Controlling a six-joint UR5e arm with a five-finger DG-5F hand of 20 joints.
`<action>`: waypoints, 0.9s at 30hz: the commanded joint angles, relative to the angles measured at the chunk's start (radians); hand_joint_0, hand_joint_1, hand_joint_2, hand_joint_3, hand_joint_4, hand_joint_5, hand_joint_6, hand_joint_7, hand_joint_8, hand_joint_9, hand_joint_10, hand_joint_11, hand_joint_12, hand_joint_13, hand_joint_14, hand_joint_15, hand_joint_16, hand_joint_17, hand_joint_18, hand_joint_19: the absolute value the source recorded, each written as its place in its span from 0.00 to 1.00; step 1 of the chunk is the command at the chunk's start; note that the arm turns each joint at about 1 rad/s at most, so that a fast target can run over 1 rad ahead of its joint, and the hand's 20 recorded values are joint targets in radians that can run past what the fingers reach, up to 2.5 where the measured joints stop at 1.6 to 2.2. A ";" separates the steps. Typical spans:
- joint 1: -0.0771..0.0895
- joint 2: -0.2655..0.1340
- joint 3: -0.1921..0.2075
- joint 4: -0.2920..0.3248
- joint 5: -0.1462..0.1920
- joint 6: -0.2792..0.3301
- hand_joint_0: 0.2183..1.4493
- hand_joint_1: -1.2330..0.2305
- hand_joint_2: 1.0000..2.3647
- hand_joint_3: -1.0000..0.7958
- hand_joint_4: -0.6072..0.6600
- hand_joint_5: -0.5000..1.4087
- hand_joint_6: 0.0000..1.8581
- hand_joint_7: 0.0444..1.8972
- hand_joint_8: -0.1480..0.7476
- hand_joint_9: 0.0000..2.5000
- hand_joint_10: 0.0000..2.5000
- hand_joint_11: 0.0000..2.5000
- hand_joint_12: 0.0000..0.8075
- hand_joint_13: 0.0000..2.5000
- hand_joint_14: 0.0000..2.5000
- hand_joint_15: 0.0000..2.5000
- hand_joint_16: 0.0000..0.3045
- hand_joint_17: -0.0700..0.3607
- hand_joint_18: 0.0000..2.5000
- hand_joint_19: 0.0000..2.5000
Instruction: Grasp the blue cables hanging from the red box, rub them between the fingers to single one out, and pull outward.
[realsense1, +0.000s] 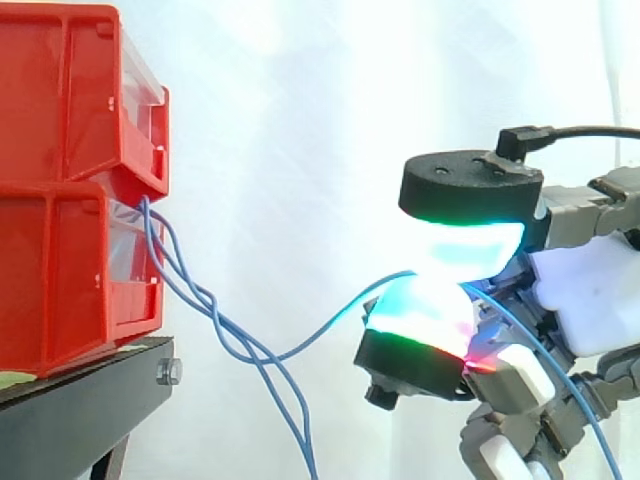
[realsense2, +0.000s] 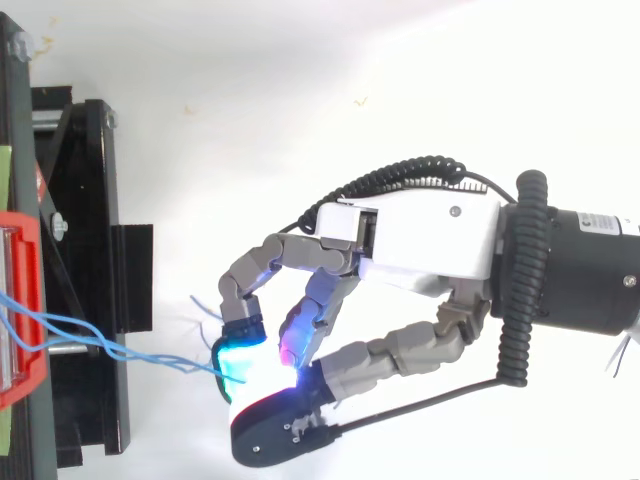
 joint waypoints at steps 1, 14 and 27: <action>0.000 0.001 -0.001 0.012 0.000 0.000 0.29 0.30 0.00 0.55 0.46 0.23 0.48 0.63 0.48 0.48 0.01 0.26 0.52 0.37 0.01 0.28 0.18 0.45 0.32 0.21; 0.000 0.000 -0.001 0.013 0.000 0.000 0.29 0.30 0.00 0.54 0.47 0.23 0.48 0.61 0.49 0.50 0.01 0.26 0.51 0.38 0.01 0.28 0.18 0.45 0.32 0.21; 0.000 0.000 -0.001 0.013 0.002 0.000 0.29 0.31 0.00 0.54 0.48 0.23 0.49 0.59 0.48 0.49 0.01 0.26 0.50 0.36 0.01 0.29 0.18 0.45 0.30 0.20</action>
